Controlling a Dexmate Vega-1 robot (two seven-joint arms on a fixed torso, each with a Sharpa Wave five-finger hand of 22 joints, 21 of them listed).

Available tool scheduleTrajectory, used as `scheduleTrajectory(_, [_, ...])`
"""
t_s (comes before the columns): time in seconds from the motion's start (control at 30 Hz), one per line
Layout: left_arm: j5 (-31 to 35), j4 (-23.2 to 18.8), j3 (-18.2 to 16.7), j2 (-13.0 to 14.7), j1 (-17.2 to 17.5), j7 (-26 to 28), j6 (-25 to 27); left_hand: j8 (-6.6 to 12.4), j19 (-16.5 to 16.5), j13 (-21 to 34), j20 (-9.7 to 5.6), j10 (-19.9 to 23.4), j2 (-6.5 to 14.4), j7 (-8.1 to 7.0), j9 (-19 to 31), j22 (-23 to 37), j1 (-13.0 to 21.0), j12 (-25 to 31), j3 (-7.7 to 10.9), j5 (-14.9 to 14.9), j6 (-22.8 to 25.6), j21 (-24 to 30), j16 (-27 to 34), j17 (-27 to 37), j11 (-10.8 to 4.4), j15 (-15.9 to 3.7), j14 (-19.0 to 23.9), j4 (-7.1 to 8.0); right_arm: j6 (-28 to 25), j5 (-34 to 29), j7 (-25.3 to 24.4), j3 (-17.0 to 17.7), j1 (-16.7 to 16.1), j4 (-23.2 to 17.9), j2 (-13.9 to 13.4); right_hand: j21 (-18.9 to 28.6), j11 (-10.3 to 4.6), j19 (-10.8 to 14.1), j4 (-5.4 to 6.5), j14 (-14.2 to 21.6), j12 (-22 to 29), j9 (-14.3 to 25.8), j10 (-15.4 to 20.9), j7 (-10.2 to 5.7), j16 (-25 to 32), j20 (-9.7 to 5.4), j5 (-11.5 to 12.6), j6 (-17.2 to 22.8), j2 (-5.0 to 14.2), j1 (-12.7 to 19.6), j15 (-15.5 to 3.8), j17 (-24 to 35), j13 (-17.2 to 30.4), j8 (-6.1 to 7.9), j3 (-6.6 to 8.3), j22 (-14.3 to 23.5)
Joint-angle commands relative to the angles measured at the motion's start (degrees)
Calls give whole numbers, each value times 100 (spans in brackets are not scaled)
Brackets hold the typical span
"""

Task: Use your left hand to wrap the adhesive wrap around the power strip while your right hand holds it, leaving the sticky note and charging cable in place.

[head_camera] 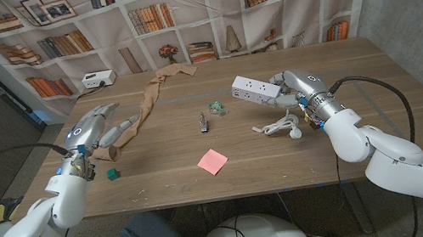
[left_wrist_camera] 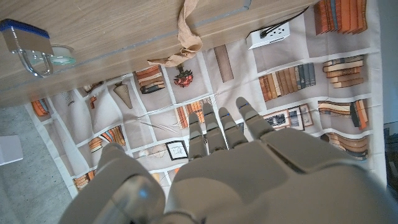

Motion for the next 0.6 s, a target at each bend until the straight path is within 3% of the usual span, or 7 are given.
scheduleTrajectory(0.03, [297,-203,401,128,-74,36,858,-14,-1,31,49,-38,83,-13,9,12,32,-15,40,26,-76,-27,-7,17,-22,35,6,-14,-51,-16,2,-33,-25,-43,-6,56,-636,-29,31,460,243,17,683,-406,-17,-252,11,447,945,899,-785,22,481,16,138,-2])
scheduleTrajectory(0.47, [444,-375,653,430,-47,-74,1566,-5,-9,35,33,-80,239,-13,11,13,179,-43,156,14,-162,-26,-20,12,8,37,-31,-75,-68,-19,25,-77,1,-30,5,132,-637,-59,27,478,246,24,690,-400,-49,-256,11,448,940,899,-787,62,491,5,146,-47])
scheduleTrajectory(0.6, [451,-421,719,519,-32,-105,1717,0,58,43,536,-230,323,-71,11,30,380,-111,281,-53,-305,9,-23,12,-52,52,-79,-206,-69,-28,24,-99,21,-21,16,158,-639,-68,25,482,233,26,672,-396,-60,-256,11,454,938,899,-788,75,486,4,149,-62])
